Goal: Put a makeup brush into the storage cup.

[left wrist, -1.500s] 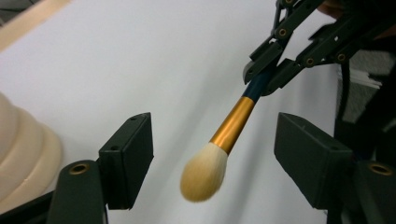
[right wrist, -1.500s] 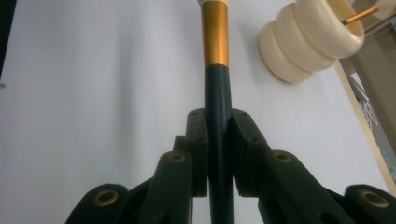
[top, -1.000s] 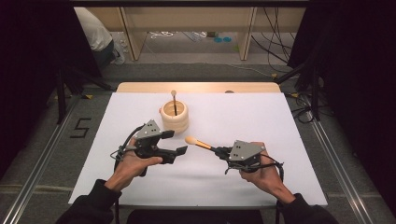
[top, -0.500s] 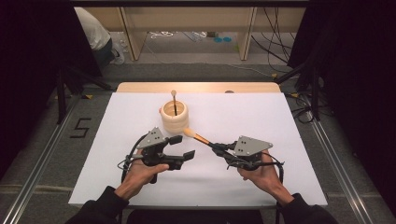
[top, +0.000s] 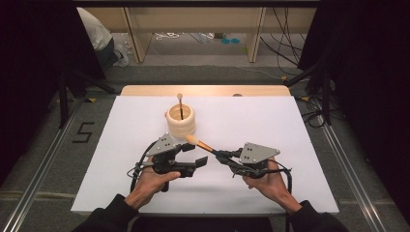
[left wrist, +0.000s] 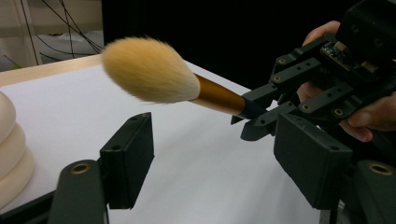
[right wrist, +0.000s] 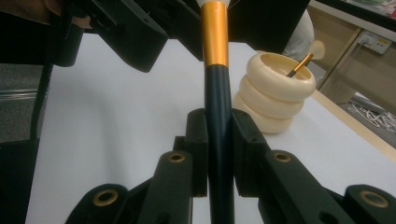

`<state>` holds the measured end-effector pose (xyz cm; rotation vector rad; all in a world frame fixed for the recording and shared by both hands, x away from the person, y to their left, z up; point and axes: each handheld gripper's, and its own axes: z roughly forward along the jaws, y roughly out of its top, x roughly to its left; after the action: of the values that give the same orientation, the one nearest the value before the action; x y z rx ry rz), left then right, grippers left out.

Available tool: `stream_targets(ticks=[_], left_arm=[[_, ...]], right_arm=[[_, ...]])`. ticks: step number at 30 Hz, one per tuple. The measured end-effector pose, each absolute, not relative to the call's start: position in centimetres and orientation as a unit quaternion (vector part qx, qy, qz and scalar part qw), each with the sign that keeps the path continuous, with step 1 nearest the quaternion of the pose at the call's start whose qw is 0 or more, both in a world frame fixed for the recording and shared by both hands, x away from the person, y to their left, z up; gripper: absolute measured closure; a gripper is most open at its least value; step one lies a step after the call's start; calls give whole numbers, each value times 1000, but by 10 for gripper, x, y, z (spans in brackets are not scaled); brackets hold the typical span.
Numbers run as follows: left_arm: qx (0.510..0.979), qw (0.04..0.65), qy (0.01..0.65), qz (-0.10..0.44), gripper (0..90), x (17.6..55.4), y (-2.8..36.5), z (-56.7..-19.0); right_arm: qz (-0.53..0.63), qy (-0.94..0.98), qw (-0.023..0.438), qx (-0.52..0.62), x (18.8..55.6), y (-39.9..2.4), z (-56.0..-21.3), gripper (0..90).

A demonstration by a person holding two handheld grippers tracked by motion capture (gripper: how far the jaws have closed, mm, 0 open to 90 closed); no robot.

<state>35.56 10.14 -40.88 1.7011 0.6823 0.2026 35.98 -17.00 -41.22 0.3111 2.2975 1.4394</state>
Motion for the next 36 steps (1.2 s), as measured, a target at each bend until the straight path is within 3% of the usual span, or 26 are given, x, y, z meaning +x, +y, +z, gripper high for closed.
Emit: stream_targets(ticks=[16, 31, 36], left_arm=[[723, 622, 291, 72, 484, 354, 97, -409], [713, 639, 285, 60, 567, 354, 95, -408], [706, 649, 278, 53, 643, 354, 94, -408]], right_arm=[[524, 820, 203, 107, 357, -164, -414, 789], [529, 822, 186, 101, 355, -160, -417, 789], [527, 824, 183, 100, 354, -158, -418, 790]])
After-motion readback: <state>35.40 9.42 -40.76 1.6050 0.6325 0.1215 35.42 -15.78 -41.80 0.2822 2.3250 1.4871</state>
